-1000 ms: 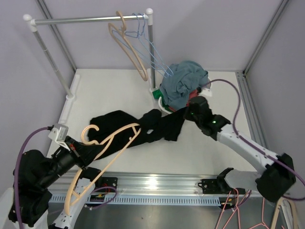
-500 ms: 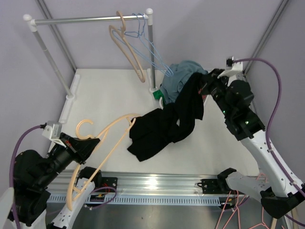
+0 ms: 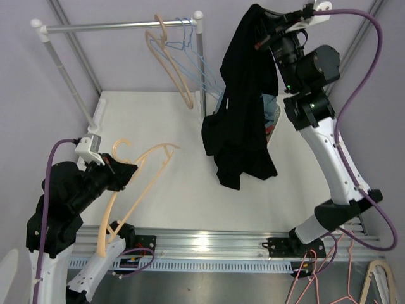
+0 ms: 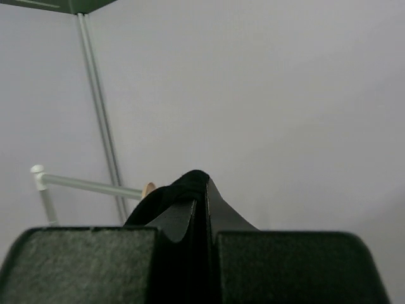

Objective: Remove the t-shirt from the hanger

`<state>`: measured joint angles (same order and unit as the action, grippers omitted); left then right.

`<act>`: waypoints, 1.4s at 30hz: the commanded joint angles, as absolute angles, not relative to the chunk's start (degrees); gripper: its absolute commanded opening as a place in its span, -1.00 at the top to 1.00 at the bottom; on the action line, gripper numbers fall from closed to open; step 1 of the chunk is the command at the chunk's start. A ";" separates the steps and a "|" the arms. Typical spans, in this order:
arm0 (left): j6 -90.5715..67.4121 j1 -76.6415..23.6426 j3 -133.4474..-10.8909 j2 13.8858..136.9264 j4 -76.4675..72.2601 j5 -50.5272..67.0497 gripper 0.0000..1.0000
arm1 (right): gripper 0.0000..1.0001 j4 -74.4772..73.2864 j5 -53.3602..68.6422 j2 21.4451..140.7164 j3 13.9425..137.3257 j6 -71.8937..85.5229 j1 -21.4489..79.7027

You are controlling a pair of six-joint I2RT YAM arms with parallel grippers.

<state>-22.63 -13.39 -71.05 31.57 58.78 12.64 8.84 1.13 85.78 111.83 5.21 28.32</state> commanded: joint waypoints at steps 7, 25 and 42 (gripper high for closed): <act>-19.87 -13.71 -72.60 36.47 53.79 9.31 0.99 | 1.00 13.10 -5.18 104.21 140.34 3.87 23.91; -20.04 -13.62 -69.79 40.96 47.37 11.51 0.99 | 1.00 14.86 -4.84 108.03 140.58 14.41 12.39; -19.95 -13.36 -68.55 41.05 45.53 12.83 0.99 | 1.00 -15.01 7.46 108.96 82.43 31.03 12.48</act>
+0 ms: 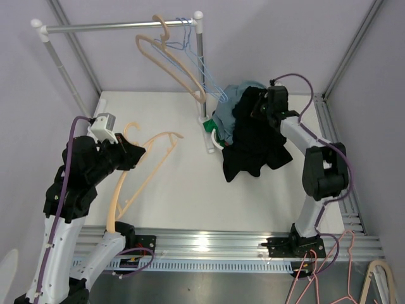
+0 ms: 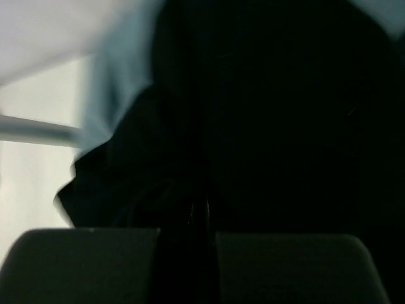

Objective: Remove the t-shirt from the hanger

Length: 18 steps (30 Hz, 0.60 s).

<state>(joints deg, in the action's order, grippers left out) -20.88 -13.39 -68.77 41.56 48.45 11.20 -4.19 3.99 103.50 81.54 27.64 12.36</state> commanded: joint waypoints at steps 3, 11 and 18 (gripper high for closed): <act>-19.95 -13.36 -68.64 40.70 45.70 13.27 0.99 | 0.96 -25.12 10.55 117.15 88.84 27.18 12.39; -20.13 -13.27 -67.85 38.94 46.14 13.45 0.99 | -0.99 -29.61 1.59 102.68 90.52 22.59 12.39; -19.78 -13.01 -71.54 43.58 45.35 11.43 0.99 | -0.99 -38.13 -3.07 89.21 93.42 20.57 12.48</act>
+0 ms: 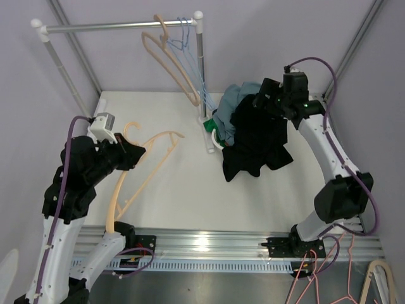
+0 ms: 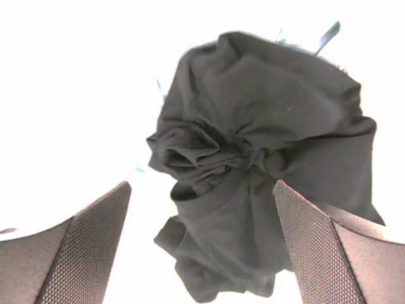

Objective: Remove the t-shirt from the hanger

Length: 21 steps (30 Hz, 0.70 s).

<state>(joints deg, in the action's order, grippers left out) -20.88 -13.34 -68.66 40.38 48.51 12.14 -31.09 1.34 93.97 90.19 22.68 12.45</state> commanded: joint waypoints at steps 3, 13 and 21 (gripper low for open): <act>-19.95 -11.96 -74.35 47.36 45.18 11.08 0.99 | -0.99 -42.88 -4.57 89.38 92.73 19.60 12.39; -18.81 -0.27 -87.53 60.18 45.70 11.06 0.99 | -0.99 -40.08 2.72 91.85 82.10 20.13 13.71; -20.65 2.11 -102.56 68.99 47.45 11.07 0.99 | 0.99 -37.71 5.18 97.38 83.76 21.18 13.71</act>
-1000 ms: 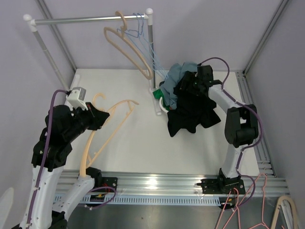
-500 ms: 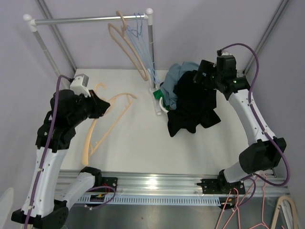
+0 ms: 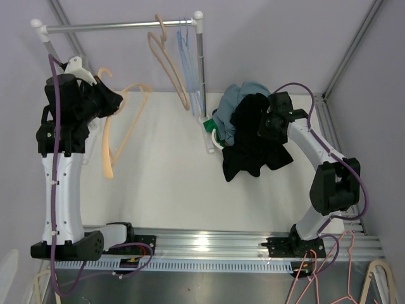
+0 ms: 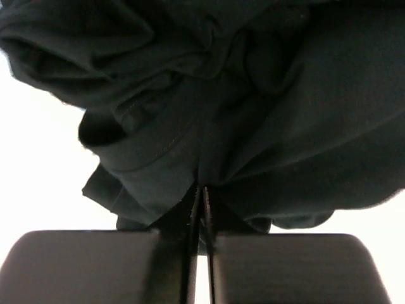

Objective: Remove the t-shirt from the hanger

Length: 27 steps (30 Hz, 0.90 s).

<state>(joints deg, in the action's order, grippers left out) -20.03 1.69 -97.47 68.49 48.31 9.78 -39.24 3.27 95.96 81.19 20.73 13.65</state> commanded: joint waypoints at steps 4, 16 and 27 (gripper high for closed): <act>-20.39 2.11 -108.61 71.63 48.95 9.76 0.99 | 1.00 -37.27 7.90 97.65 86.30 21.80 13.71; -17.14 2.20 -122.96 81.81 47.55 8.09 0.99 | 1.00 -40.87 11.95 101.33 115.73 23.03 13.80; -13.89 2.11 -122.08 87.80 39.91 13.09 0.99 | 0.98 -37.36 12.92 116.18 107.42 23.38 13.62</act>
<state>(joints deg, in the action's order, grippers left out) -15.84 1.80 -120.81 86.08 45.98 10.41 -35.59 11.07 109.54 112.88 22.74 13.39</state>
